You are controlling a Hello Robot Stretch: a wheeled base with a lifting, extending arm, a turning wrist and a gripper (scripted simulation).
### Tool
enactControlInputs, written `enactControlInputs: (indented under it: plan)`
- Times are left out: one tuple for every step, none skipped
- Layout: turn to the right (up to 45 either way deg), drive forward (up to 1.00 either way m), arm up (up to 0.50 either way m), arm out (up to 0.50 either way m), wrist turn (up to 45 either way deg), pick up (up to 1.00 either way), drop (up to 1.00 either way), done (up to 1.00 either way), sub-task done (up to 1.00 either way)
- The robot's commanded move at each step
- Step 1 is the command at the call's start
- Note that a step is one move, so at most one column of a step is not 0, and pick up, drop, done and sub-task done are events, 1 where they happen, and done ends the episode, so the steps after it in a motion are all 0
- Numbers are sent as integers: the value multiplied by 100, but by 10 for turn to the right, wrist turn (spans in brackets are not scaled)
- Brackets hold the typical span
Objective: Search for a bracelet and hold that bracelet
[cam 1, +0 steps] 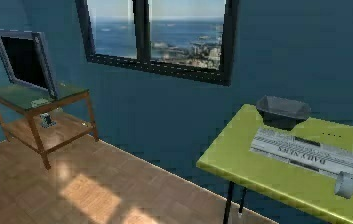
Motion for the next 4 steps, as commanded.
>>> enactControlInputs:
  plan:
    - [300, 0, 0, 0, 0, 0, 0, 0, 0]
    - [0, 30, 0, 0, 0, 0, 0, 0, 0]
    - [-450, 0, 0, 0, 0, 0, 0, 0, 0]
    - [-180, 0, 0, 0, 0, 0, 0, 0, 0]
